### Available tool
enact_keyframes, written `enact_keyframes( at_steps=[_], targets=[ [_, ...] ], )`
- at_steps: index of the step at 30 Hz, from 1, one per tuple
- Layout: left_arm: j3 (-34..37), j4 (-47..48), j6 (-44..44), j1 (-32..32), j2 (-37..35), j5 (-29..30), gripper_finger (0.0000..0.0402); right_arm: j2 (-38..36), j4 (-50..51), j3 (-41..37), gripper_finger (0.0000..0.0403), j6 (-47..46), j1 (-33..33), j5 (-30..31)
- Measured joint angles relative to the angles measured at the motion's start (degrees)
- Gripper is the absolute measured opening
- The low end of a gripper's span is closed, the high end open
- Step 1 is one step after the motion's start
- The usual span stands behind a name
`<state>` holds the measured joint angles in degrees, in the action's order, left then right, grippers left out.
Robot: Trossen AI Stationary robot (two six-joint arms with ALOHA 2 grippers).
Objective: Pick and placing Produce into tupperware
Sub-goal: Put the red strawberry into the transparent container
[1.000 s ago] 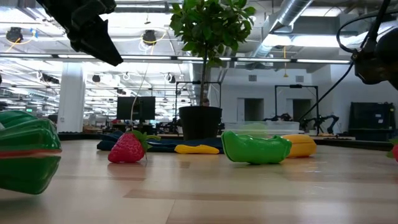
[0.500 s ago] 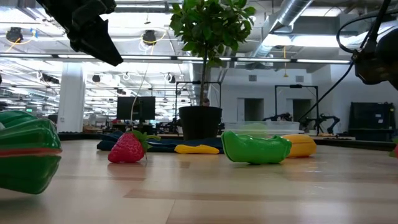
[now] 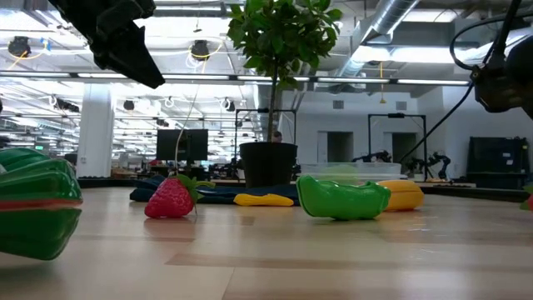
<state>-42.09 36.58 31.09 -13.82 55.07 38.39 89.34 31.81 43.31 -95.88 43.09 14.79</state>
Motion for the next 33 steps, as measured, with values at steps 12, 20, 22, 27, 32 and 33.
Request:
enact_keyframes(
  at_steps=[12,20,22,27,32,33],
  targets=[
    [0.0,-0.07,0.0,0.0,0.02,1.11,0.018,-0.02,-0.75,0.0,0.0141,0.33,0.0,0.18],
    [0.0,-0.07,0.0,0.0,0.02,1.11,0.018,-0.02,-0.77,0.0,0.0139,0.35,0.0,0.22],
    [0.0,-0.07,0.0,0.0,0.01,1.11,0.018,-0.02,-0.79,0.01,0.0137,0.37,0.0,0.24],
    [0.0,-0.07,0.0,0.0,0.02,1.11,0.018,-0.04,-0.77,0.02,0.0138,0.41,0.0,0.24],
    [0.0,-0.07,0.0,-0.02,0.02,1.11,0.018,-0.04,-0.77,0.02,0.0137,0.44,0.0,0.24],
    [0.0,-0.07,0.0,-0.02,0.02,1.11,0.018,-0.04,-0.77,0.02,0.0137,0.46,0.0,0.24]
  ],
)
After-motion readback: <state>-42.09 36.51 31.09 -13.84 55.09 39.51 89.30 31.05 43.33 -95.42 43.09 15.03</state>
